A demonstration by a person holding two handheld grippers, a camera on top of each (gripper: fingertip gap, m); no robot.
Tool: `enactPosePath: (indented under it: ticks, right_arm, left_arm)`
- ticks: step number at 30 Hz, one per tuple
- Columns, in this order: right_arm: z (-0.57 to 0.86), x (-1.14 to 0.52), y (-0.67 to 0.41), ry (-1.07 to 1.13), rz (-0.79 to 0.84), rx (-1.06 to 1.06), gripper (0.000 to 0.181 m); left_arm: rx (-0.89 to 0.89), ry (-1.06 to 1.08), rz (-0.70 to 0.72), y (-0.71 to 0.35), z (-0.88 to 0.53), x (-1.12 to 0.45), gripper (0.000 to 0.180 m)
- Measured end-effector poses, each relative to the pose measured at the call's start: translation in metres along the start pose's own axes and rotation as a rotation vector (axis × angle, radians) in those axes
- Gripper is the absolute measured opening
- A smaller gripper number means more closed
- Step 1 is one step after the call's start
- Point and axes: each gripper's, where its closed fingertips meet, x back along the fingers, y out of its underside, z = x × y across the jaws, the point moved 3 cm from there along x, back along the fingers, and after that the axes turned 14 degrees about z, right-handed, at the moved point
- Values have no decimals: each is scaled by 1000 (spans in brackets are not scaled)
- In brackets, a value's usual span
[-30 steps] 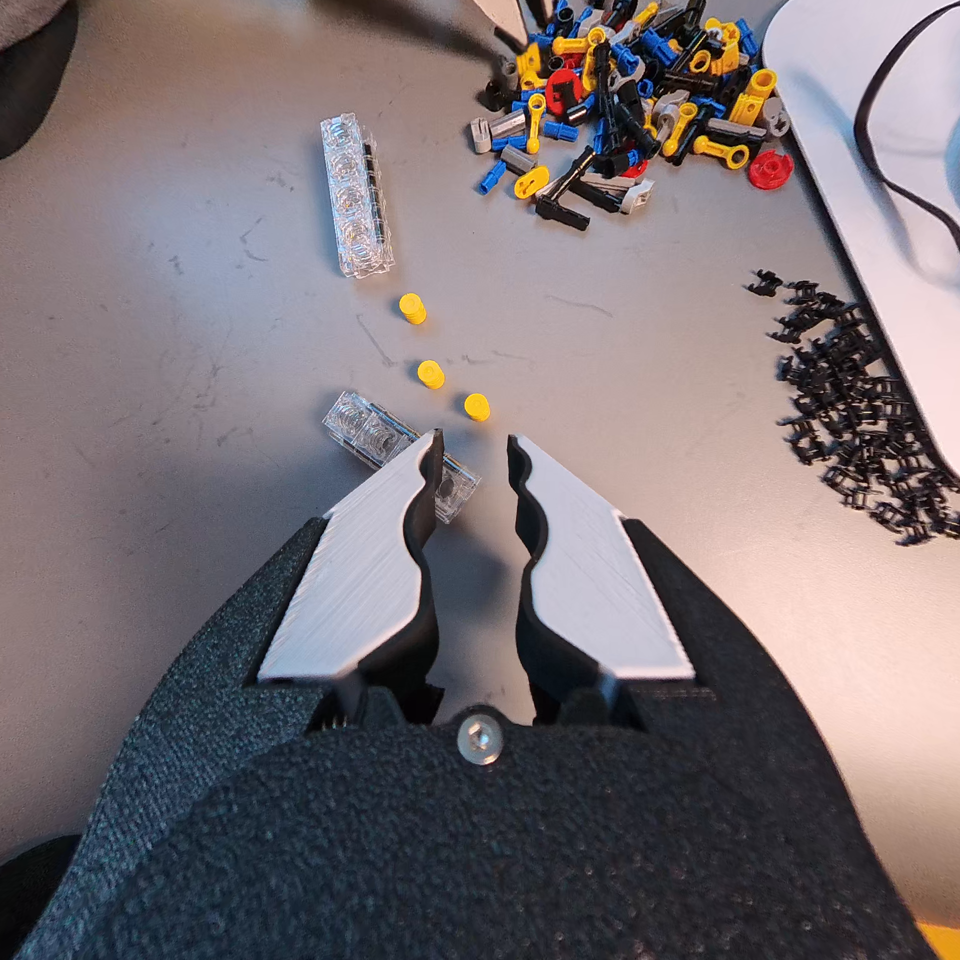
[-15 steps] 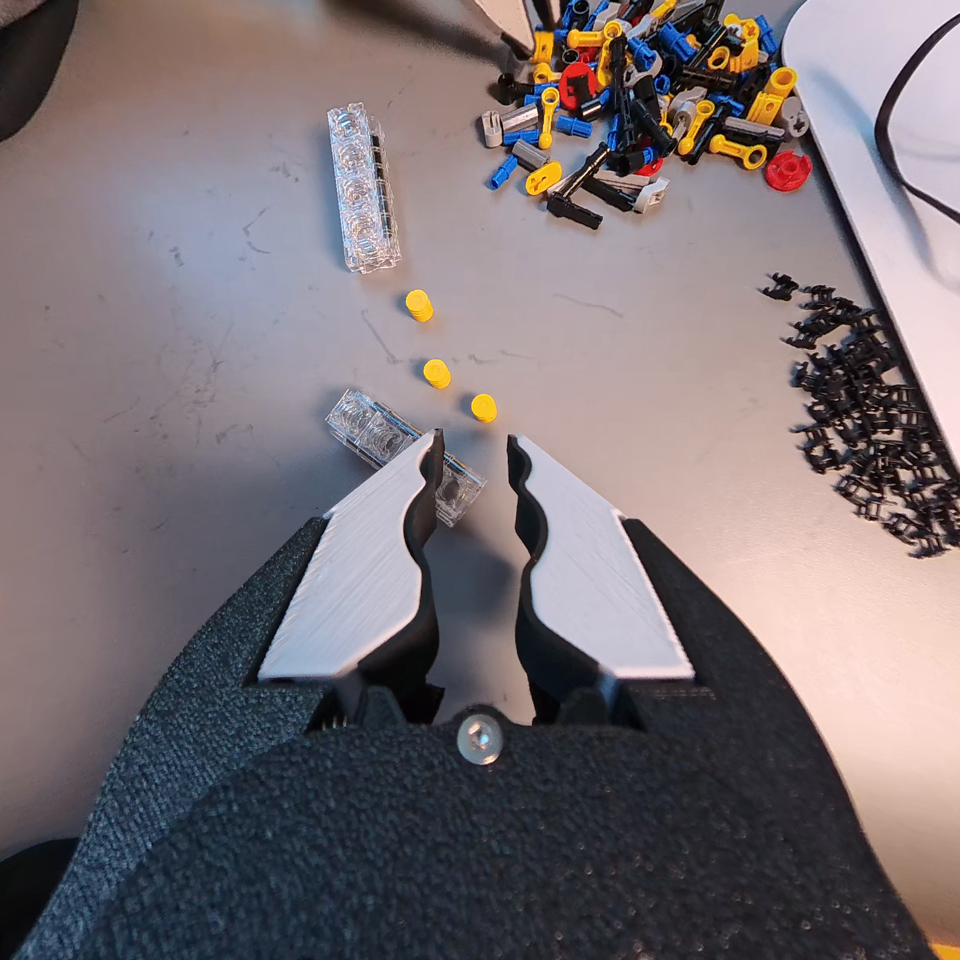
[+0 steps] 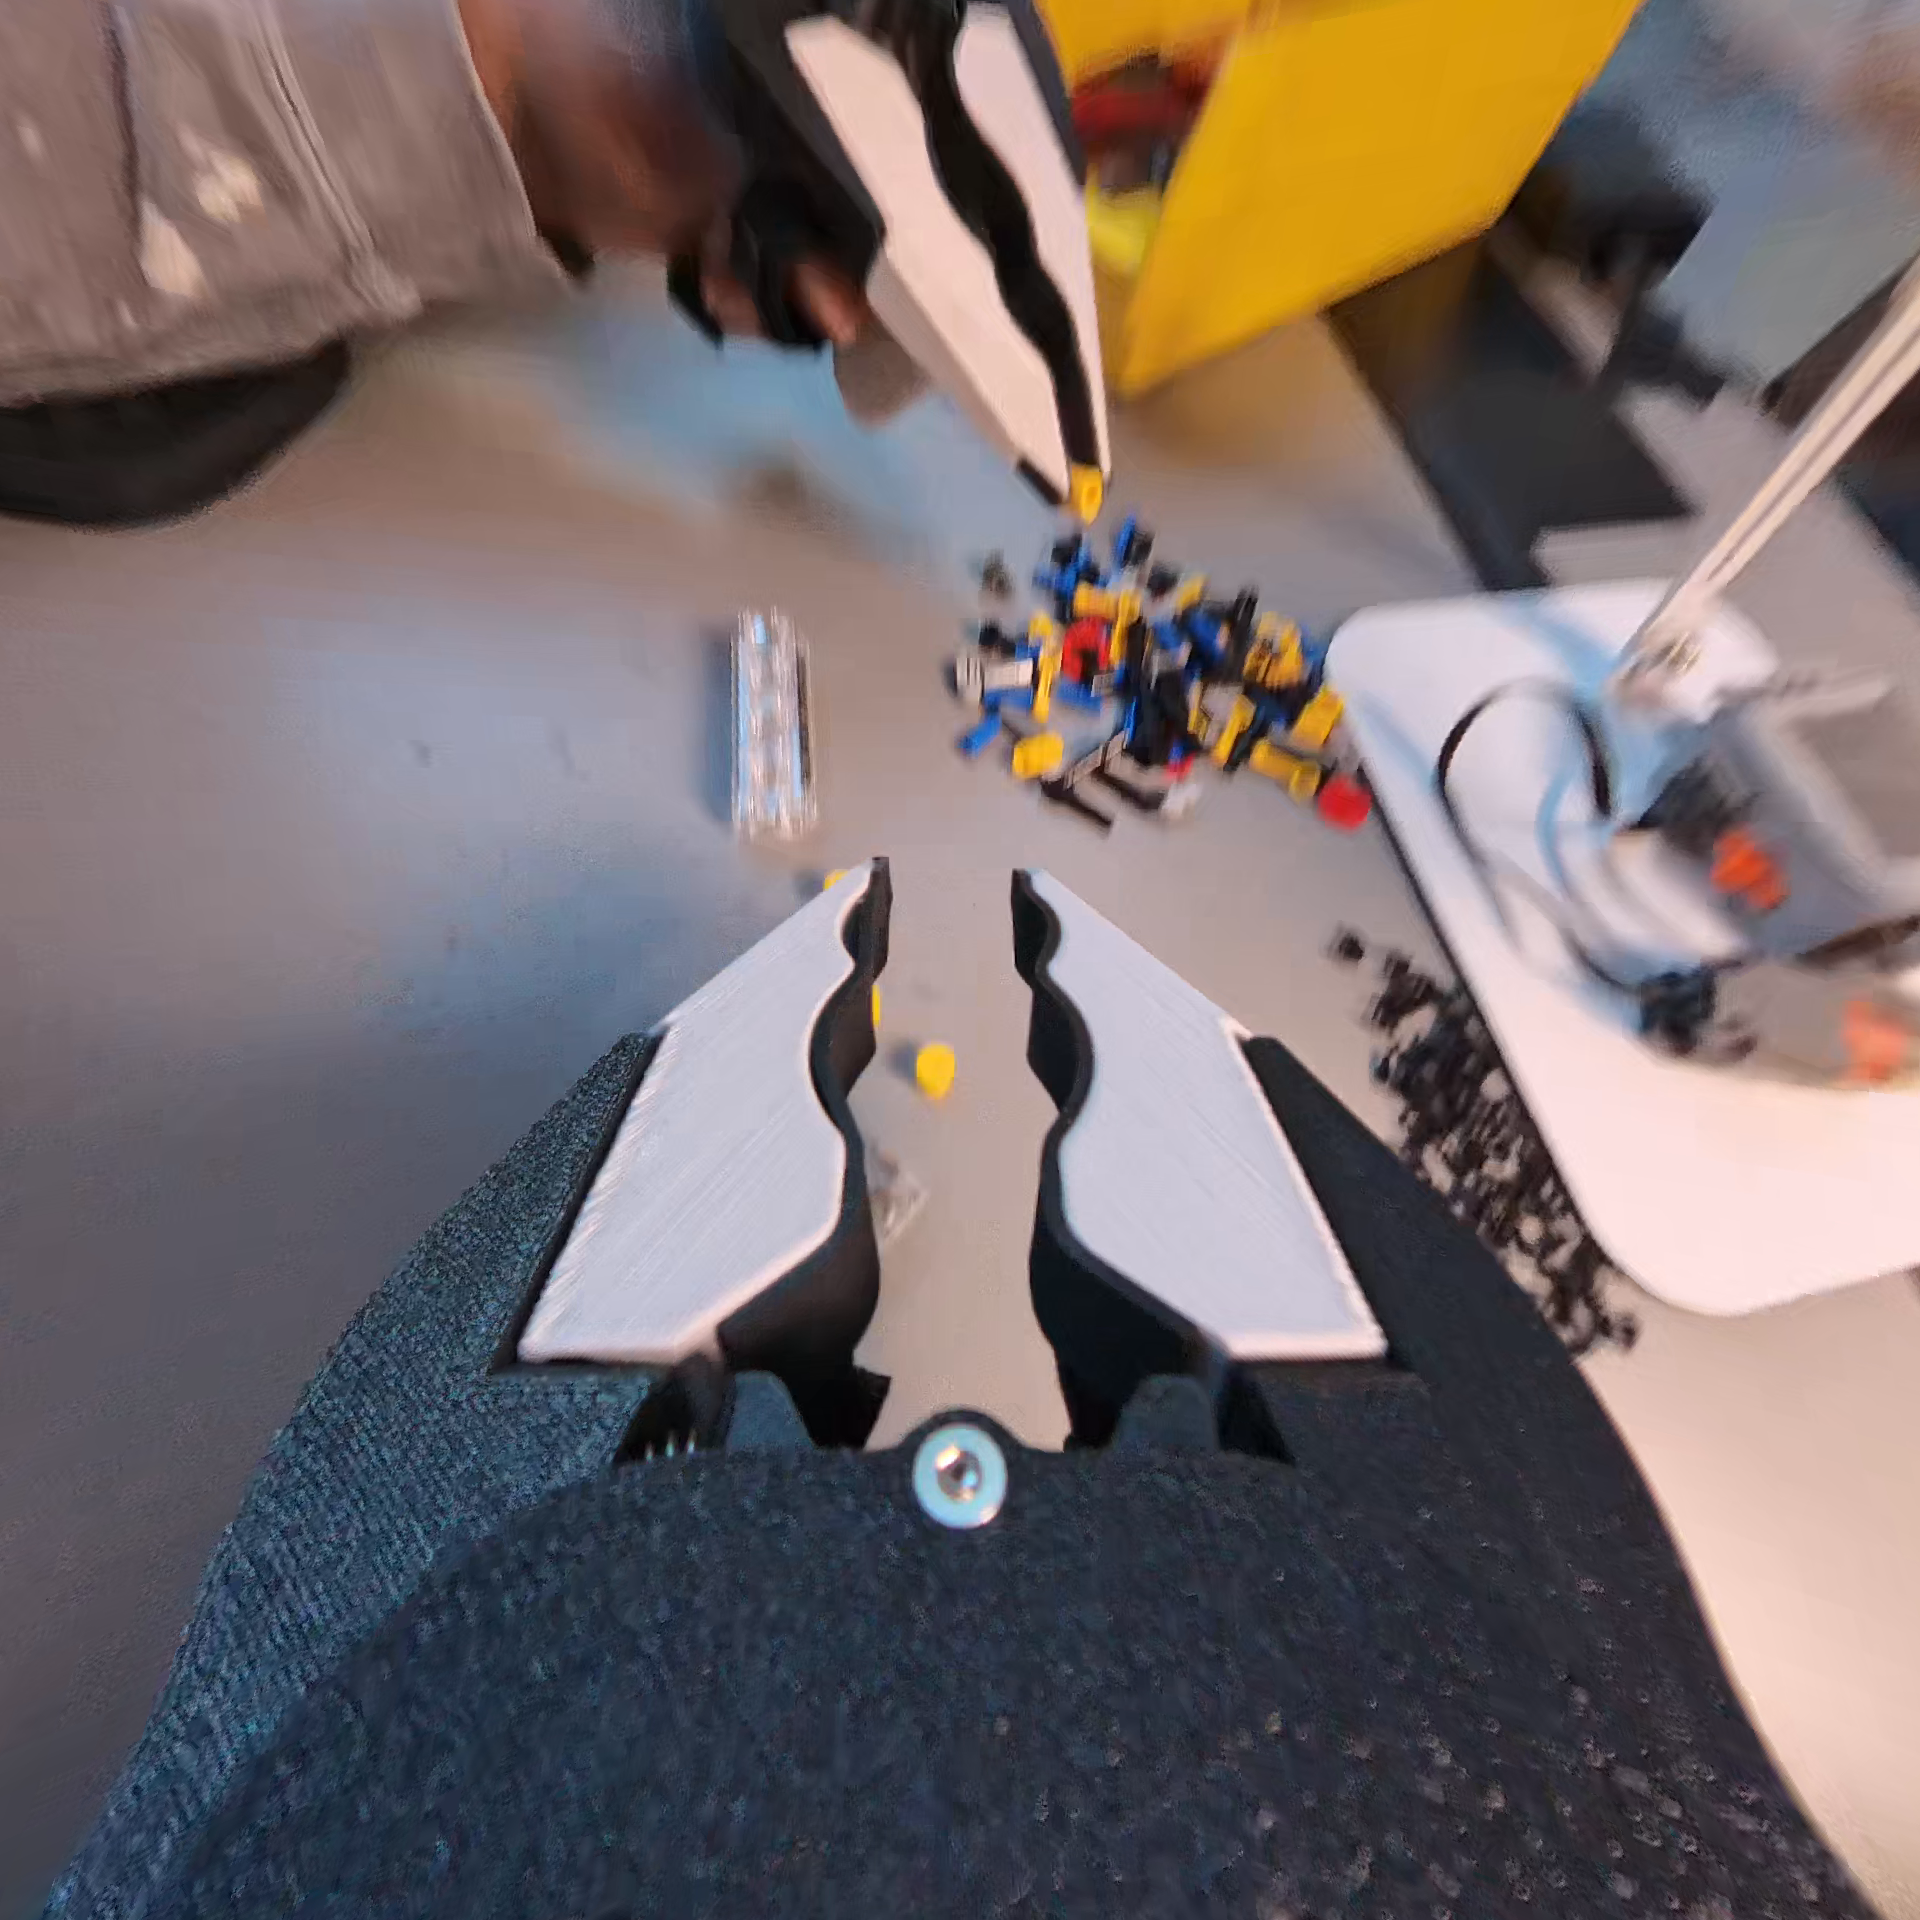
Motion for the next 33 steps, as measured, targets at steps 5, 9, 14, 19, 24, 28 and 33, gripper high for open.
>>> enactPosePath:
  ticks: [5,9,14,19,24,28,33]
  right_arm:
    - [-3,-12,-51,225,264,307,23]
    - [-3,-12,-66,386,312,415,22]
    - [-5,-7,-78,495,353,483,17]
    - [-3,-4,-80,528,365,481,15]
    - [-2,1,-83,544,379,498,12]
    - [-2,2,-84,555,380,506,11]
    - [0,4,-83,593,384,503,9]
  left_arm:
    - [591,299,499,-66,45,-8,7]
    - [889,408,632,-75,66,-19,6]
    - [983,453,674,-79,84,-24,6]
    - [1002,467,686,-80,89,-25,6]
    - [1011,466,694,-79,90,-25,6]
    - [1041,445,709,-76,87,-25,6]
    - [1091,407,766,-75,82,-23,6]
